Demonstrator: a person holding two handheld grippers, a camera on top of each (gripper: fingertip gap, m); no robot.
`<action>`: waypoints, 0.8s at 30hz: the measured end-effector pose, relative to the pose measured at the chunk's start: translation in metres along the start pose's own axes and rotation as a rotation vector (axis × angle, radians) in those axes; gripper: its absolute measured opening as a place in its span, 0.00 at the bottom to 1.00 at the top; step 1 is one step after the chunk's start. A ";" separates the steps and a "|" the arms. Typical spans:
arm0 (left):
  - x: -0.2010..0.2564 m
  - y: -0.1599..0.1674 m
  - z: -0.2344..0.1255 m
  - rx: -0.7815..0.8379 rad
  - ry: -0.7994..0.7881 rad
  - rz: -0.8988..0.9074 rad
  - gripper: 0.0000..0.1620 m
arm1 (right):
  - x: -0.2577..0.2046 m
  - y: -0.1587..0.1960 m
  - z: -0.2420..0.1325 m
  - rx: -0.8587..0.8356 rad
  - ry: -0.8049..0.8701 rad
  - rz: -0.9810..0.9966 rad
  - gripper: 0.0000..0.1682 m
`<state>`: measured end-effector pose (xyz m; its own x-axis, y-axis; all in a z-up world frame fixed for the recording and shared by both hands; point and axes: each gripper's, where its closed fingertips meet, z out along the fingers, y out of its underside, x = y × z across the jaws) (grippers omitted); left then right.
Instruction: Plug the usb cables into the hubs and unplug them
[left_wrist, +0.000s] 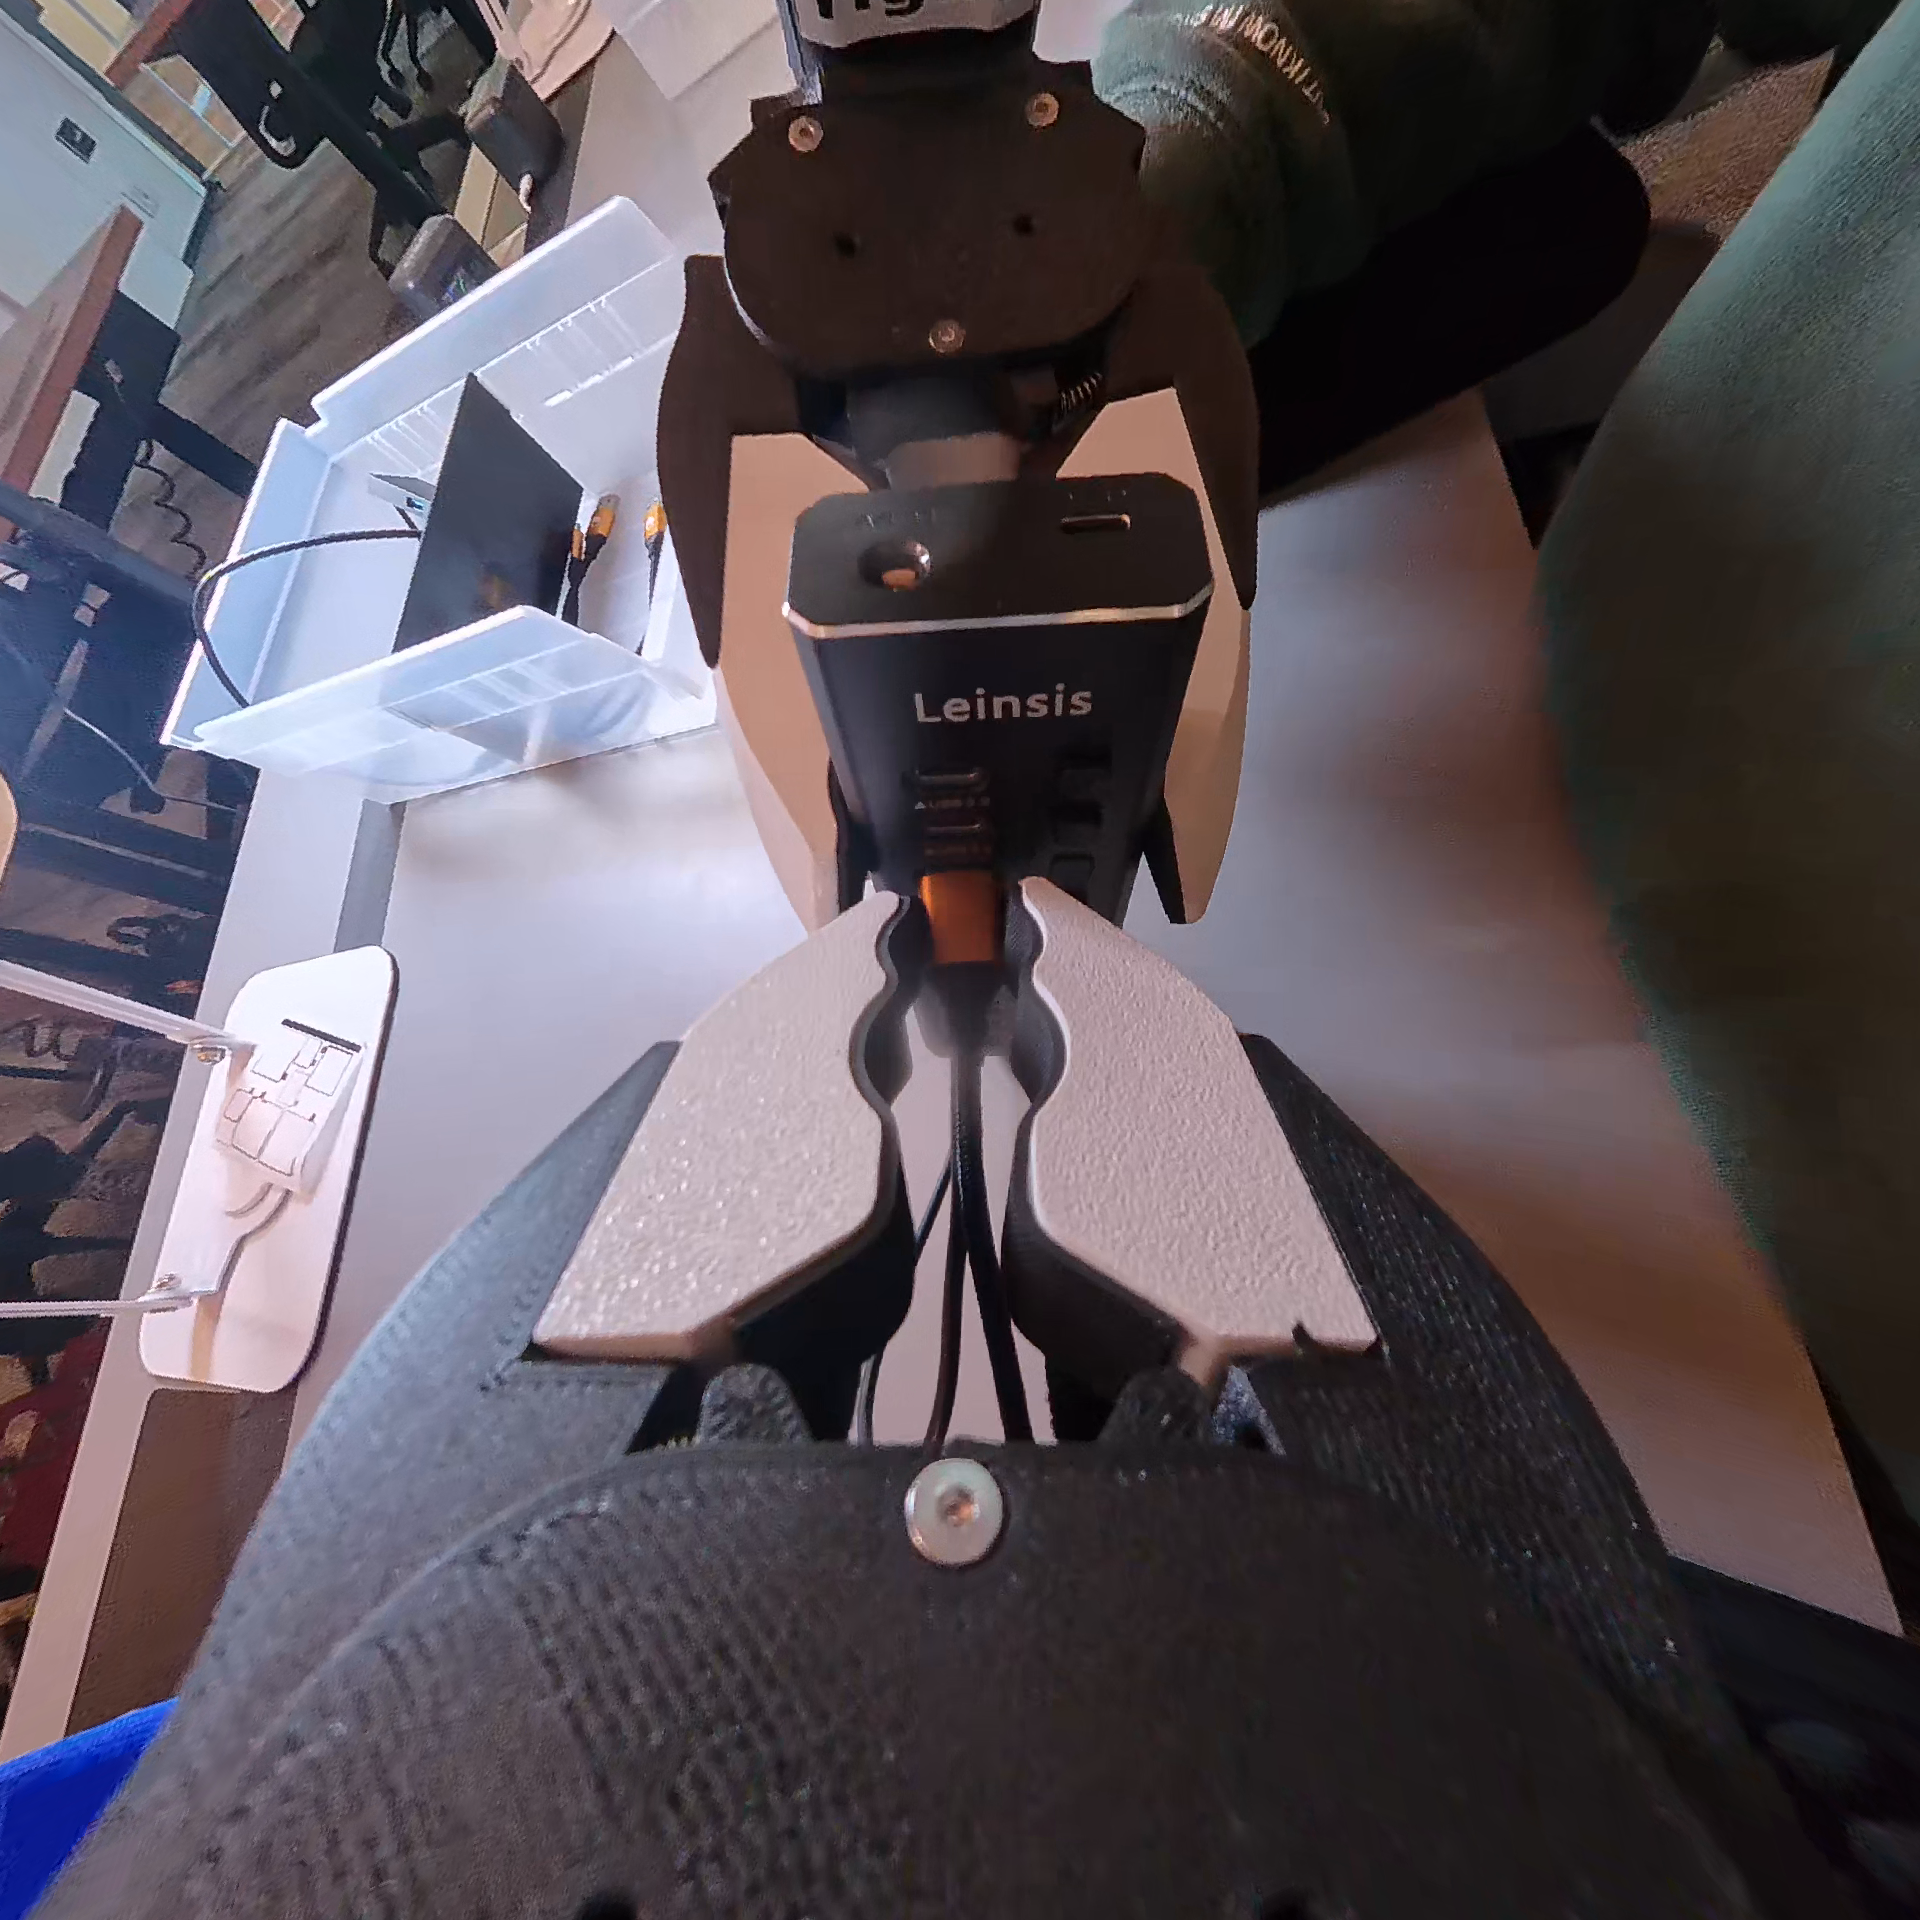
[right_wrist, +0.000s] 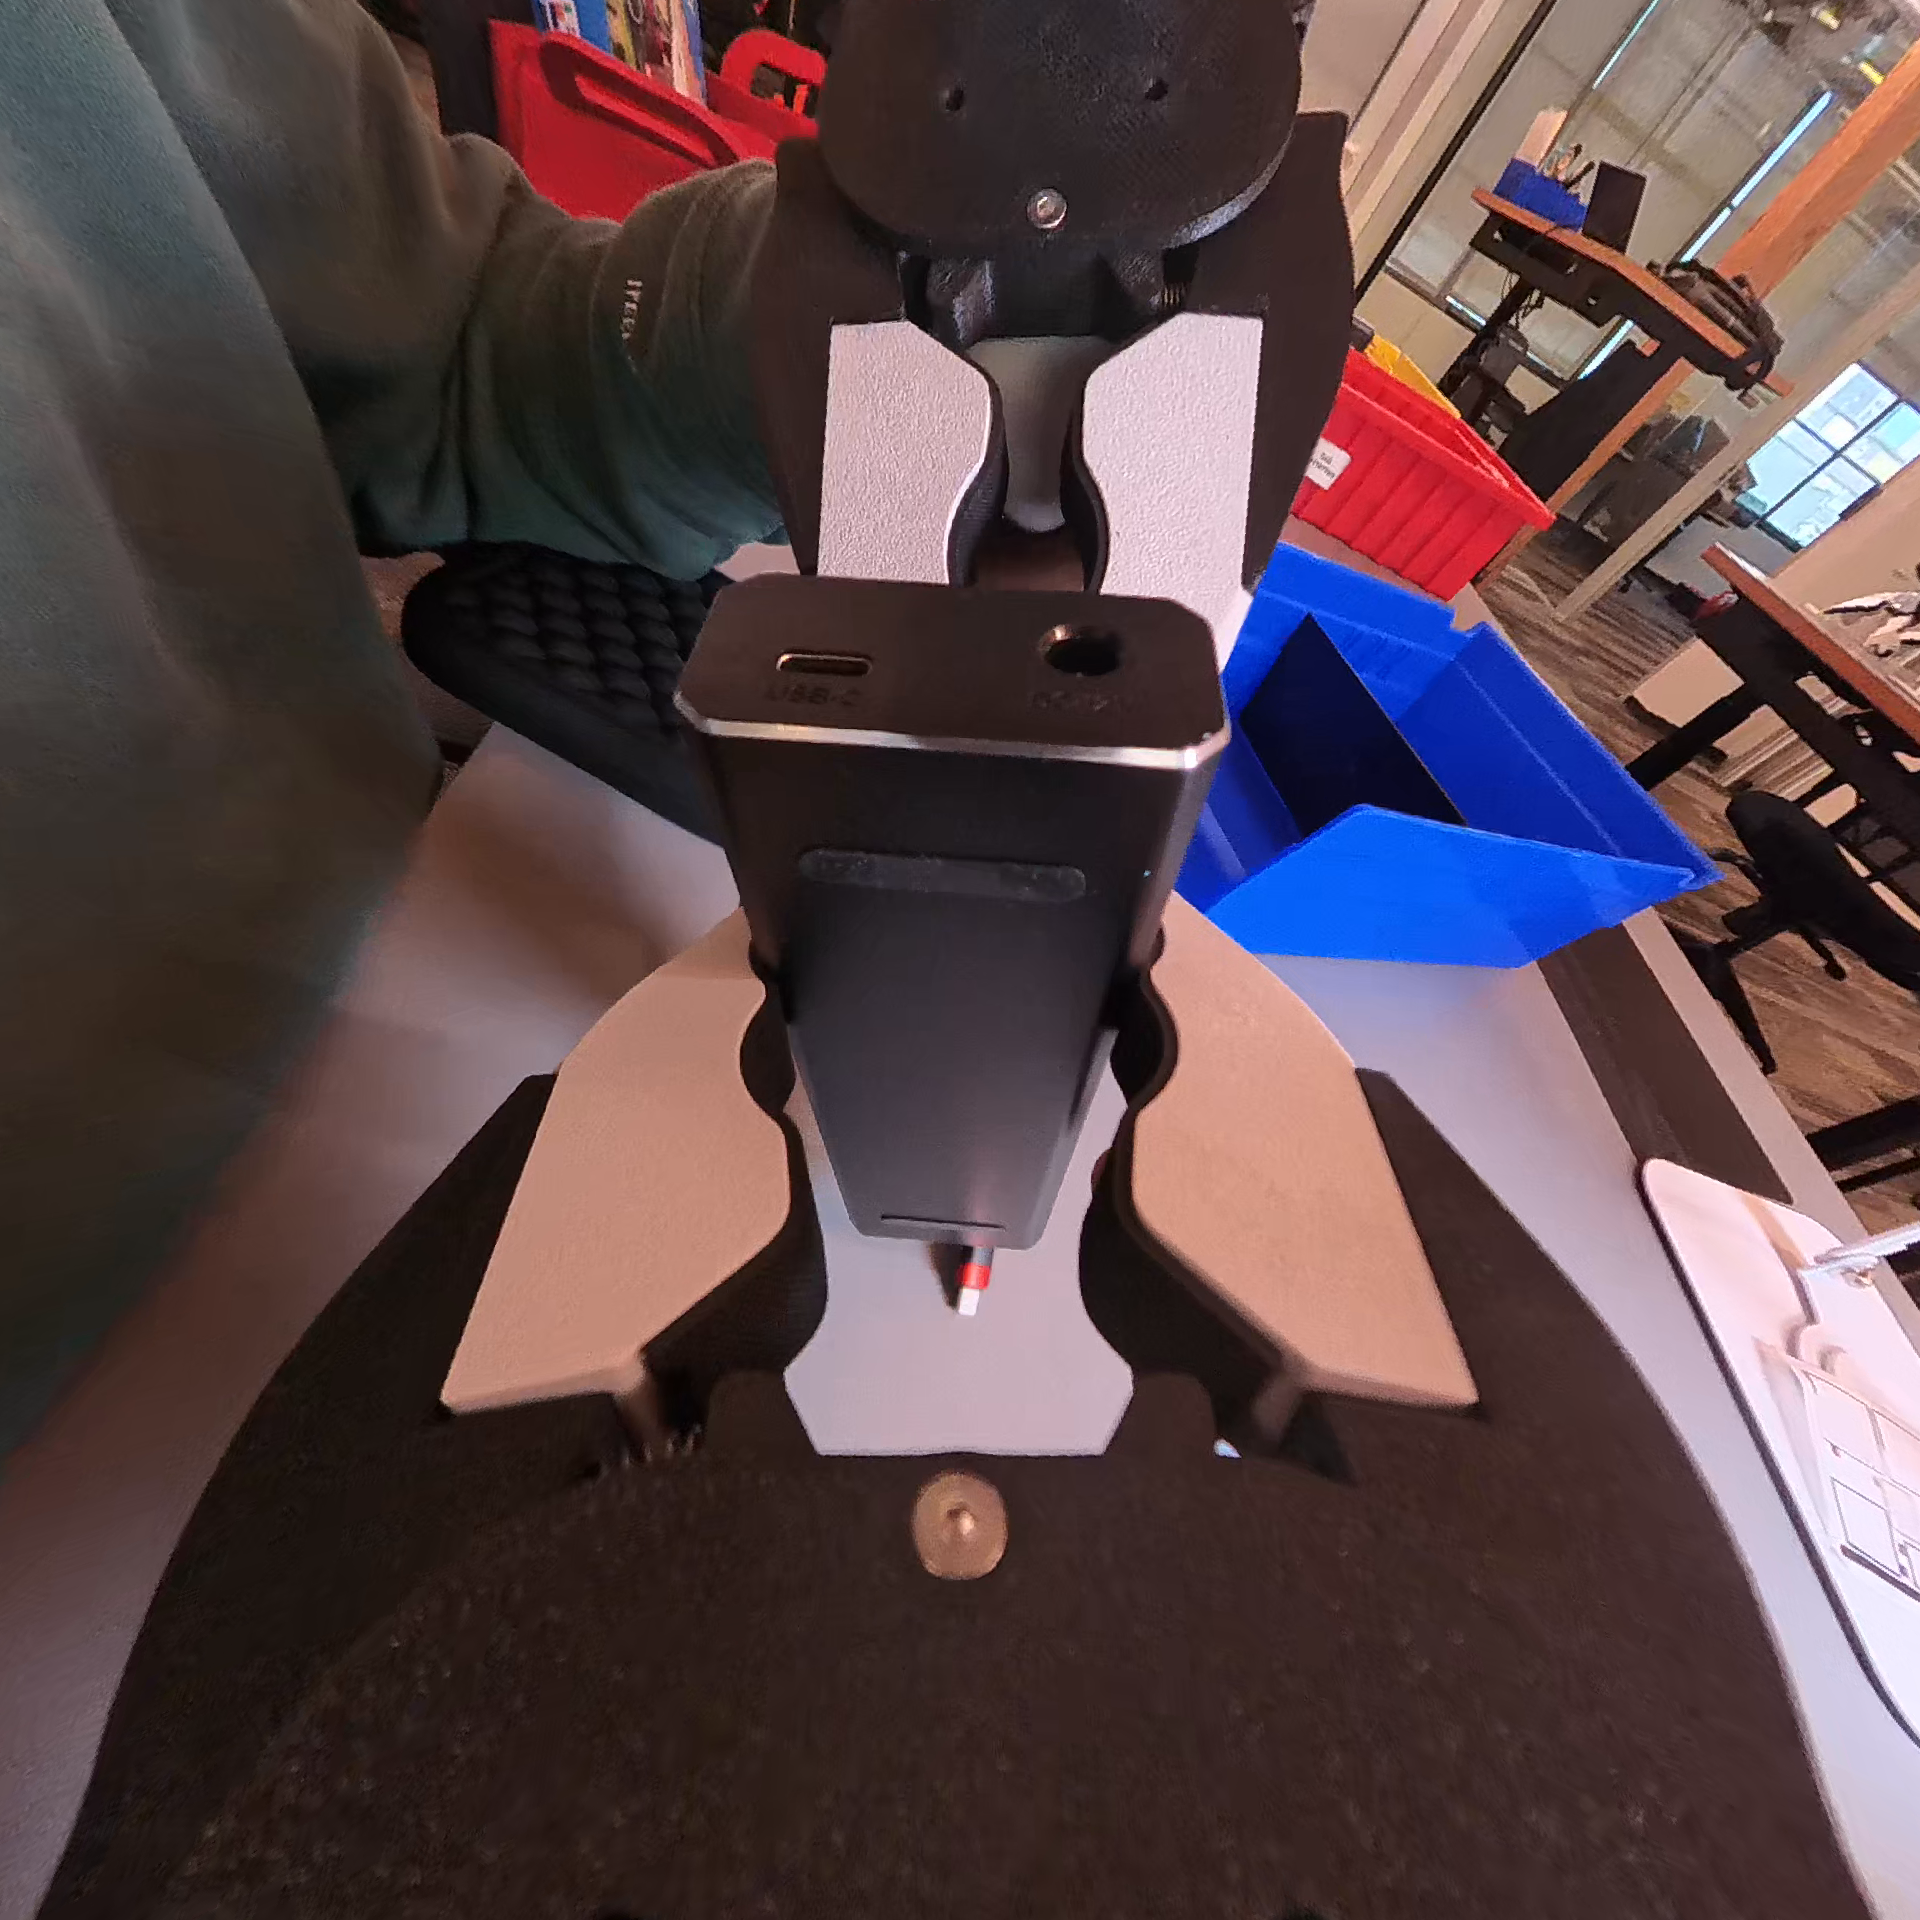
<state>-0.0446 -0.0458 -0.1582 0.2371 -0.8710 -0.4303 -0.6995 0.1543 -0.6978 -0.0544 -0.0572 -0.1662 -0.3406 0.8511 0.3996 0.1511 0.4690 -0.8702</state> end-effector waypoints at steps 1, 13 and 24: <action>0.000 -0.001 -0.001 0.000 -0.003 -0.001 0.10 | 0.000 -0.001 -0.001 0.002 0.002 -0.004 0.37; 0.003 -0.012 -0.001 0.046 0.007 -0.015 0.10 | -0.004 -0.006 -0.017 0.001 0.015 0.003 0.36; 0.013 -0.019 -0.001 0.072 0.023 -0.018 0.09 | -0.015 -0.008 -0.024 0.008 -0.009 0.011 0.36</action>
<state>-0.0291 -0.0603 -0.1502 0.2326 -0.8845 -0.4045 -0.6451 0.1710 -0.7448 -0.0285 -0.0679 -0.1588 -0.3476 0.8539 0.3873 0.1475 0.4577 -0.8768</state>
